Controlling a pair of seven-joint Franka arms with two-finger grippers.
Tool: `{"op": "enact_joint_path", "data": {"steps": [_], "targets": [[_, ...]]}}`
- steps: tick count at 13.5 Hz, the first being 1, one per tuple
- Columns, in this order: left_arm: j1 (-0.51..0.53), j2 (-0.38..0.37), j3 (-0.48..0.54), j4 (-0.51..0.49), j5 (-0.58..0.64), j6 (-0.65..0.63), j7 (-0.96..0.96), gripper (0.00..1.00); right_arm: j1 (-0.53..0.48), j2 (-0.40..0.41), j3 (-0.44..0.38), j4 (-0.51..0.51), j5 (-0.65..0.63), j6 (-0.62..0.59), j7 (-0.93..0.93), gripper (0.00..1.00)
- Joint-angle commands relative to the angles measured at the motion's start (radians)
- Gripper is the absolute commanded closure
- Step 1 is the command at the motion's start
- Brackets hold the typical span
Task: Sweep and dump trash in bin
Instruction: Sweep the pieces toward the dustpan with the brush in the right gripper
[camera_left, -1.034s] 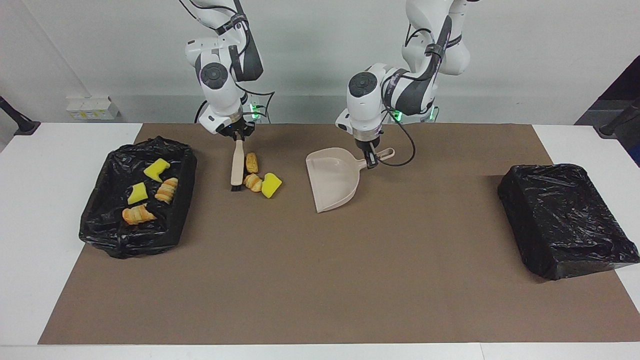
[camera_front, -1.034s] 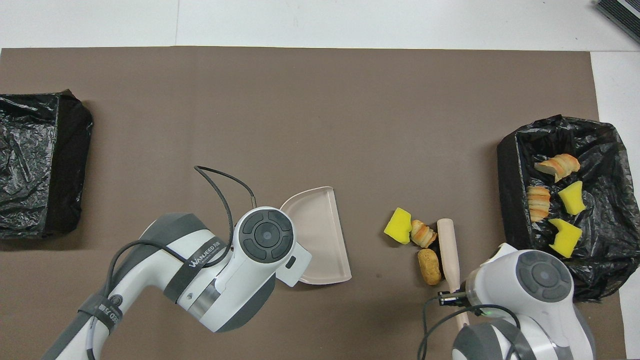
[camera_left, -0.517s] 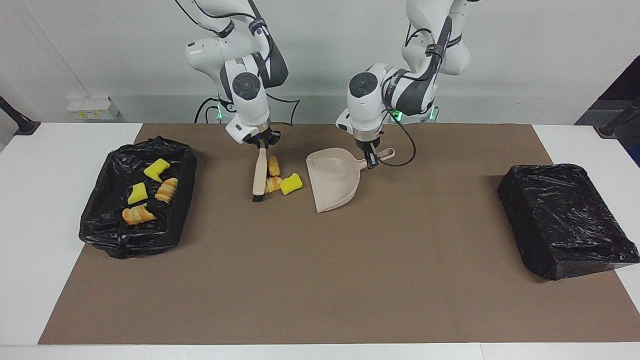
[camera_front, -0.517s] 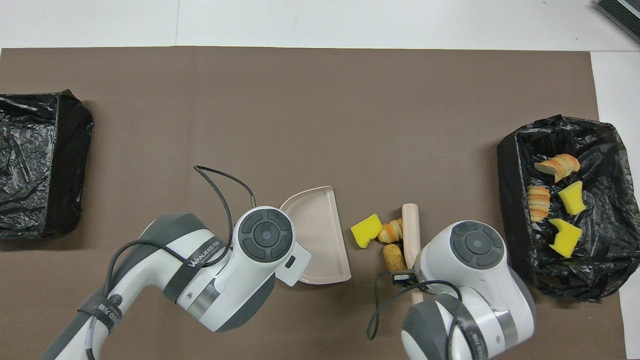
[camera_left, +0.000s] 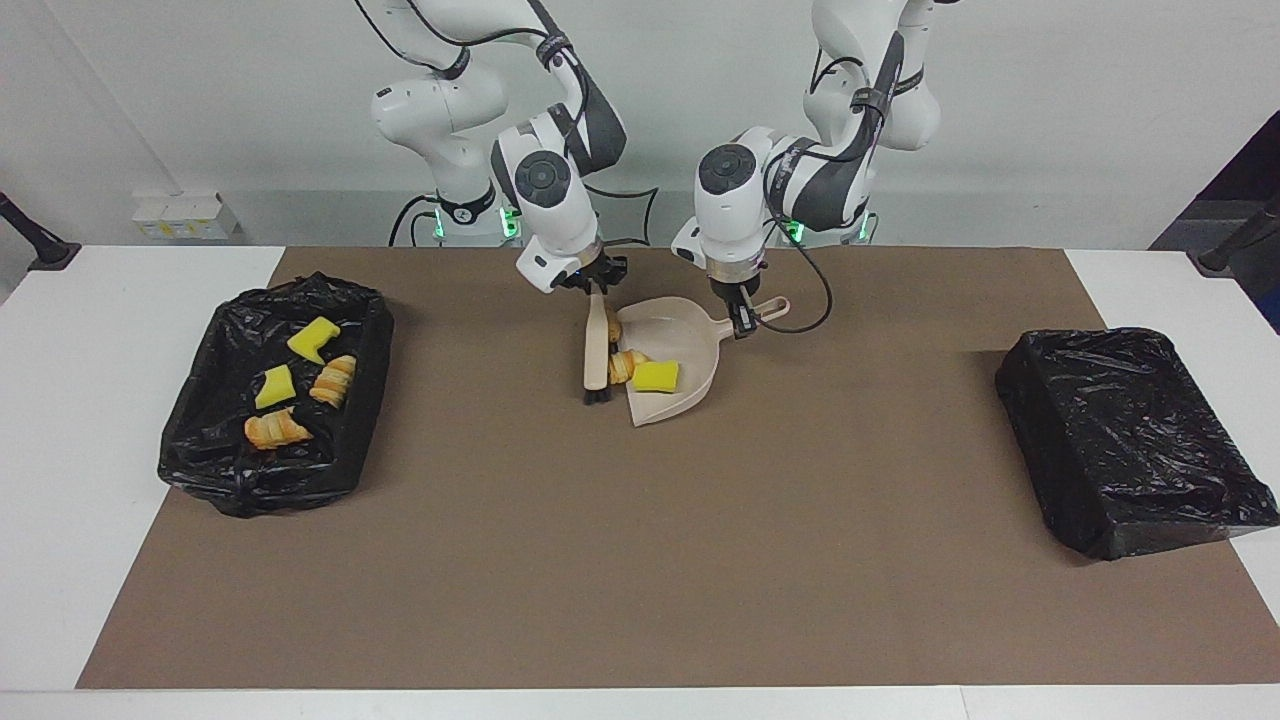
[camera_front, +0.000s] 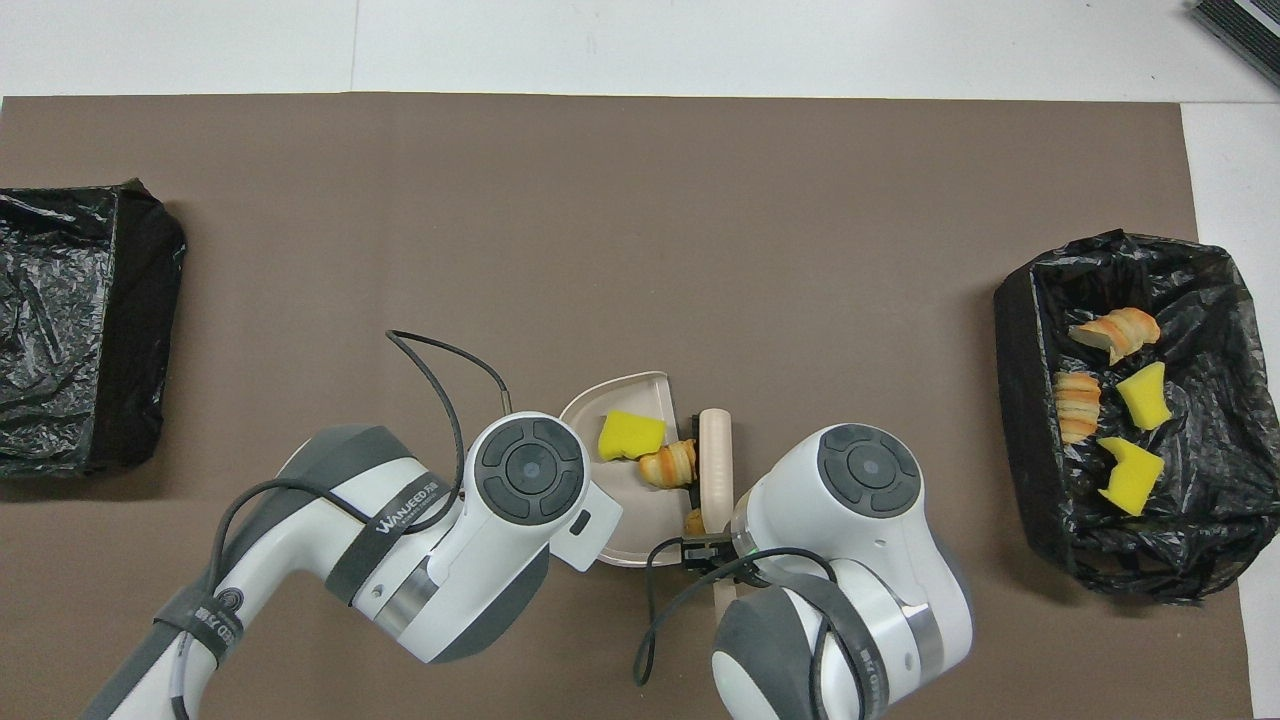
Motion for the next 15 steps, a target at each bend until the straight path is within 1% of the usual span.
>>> {"op": "enact_joint_path", "data": {"steps": [1, 3, 4, 6, 7, 8, 9, 11, 12, 14, 15], "targets": [[-0.001, -0.020, 0.004, -0.030, 0.003, 0.051, 0.004, 1.00, 0.023, 0.028, 0.011, 0.044, 0.130, 0.012, -0.055, 1.00], [0.003, -0.018, 0.004, -0.030, 0.002, 0.063, 0.007, 1.00, 0.038, 0.028, 0.011, 0.046, 0.262, 0.056, -0.109, 1.00], [0.004, -0.017, 0.004, -0.030, 0.002, 0.065, 0.009, 1.00, 0.038, 0.030, 0.013, 0.047, 0.302, 0.081, -0.120, 1.00], [0.014, -0.015, 0.004, -0.030, 0.000, 0.085, 0.013, 1.00, 0.037, 0.036, 0.011, 0.078, 0.307, 0.072, -0.121, 1.00], [0.017, -0.011, 0.004, -0.030, 0.000, 0.094, 0.037, 1.00, 0.028, 0.024, 0.011, 0.083, 0.296, 0.052, -0.123, 1.00], [0.019, -0.011, 0.004, -0.030, 0.000, 0.095, 0.077, 1.00, 0.023, 0.011, 0.002, 0.096, 0.284, 0.008, -0.124, 1.00], [0.019, -0.009, 0.004, -0.032, -0.001, 0.114, 0.108, 1.00, 0.015, 0.005, -0.002, 0.122, 0.241, -0.041, -0.129, 1.00], [0.023, -0.001, 0.005, -0.034, -0.001, 0.178, 0.162, 1.00, -0.018, 0.004, 0.001, 0.194, 0.102, -0.134, -0.129, 1.00], [0.048, 0.002, 0.004, -0.035, -0.001, 0.180, 0.165, 1.00, -0.022, 0.004, -0.001, 0.224, 0.059, -0.180, -0.127, 1.00], [0.054, 0.006, 0.004, -0.035, 0.000, 0.200, 0.171, 1.00, -0.034, -0.007, -0.002, 0.235, -0.045, -0.233, -0.132, 1.00], [0.057, 0.006, 0.004, -0.035, 0.000, 0.204, 0.185, 1.00, -0.058, -0.013, -0.001, 0.230, -0.087, -0.264, -0.130, 1.00]]}}
